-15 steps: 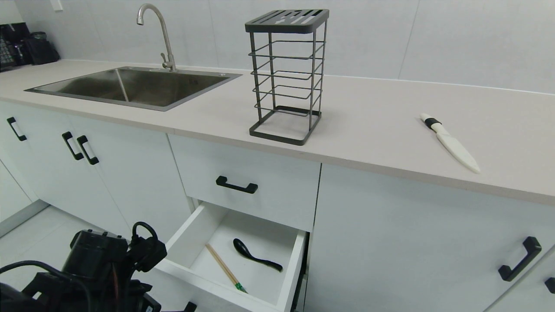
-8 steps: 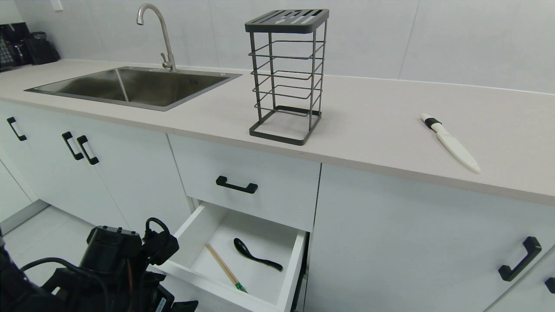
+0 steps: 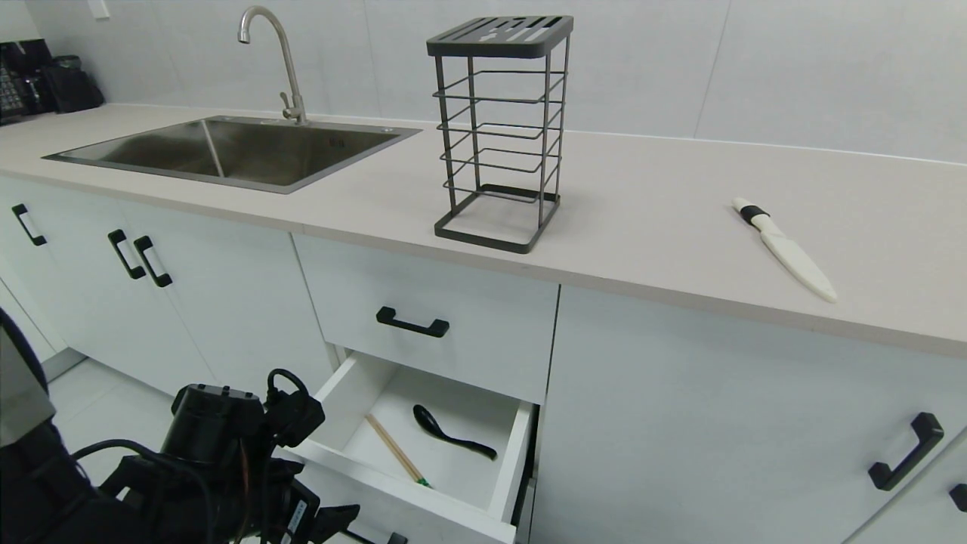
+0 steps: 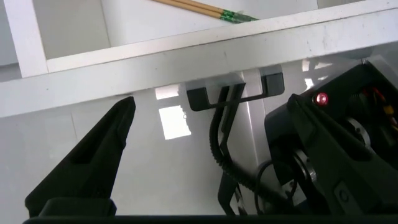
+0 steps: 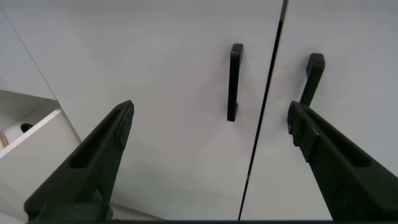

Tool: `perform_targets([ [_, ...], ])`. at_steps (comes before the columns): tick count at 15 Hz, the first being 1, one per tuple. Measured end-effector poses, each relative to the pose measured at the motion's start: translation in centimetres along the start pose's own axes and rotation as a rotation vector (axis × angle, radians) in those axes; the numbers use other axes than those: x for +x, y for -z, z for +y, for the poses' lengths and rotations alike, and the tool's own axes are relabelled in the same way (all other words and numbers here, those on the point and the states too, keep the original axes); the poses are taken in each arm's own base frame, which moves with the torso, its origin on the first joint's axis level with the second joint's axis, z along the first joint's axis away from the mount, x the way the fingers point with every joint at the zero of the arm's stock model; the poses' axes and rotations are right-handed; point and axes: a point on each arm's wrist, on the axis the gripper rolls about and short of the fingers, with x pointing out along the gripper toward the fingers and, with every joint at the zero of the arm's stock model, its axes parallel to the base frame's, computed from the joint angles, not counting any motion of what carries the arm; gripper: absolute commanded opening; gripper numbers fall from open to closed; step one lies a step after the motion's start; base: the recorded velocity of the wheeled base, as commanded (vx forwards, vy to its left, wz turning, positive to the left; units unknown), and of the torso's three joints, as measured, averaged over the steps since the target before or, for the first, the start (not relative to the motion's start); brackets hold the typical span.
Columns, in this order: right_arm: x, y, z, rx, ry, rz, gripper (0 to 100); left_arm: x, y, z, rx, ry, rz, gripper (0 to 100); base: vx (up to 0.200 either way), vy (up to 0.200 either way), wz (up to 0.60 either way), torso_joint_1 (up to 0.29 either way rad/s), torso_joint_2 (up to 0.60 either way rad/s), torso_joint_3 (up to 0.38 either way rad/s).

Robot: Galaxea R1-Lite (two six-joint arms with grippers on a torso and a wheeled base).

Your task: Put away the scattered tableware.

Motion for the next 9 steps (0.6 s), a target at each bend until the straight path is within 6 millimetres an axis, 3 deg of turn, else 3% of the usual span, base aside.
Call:
perform_targets([
  [9,0.0,0.0,0.0,0.000,0.000,0.000,100,0.6,-1.6,0.3,0.010,-0.008,-0.069,100,0.000,0.000,0.00,0.000,0.00,0.000],
])
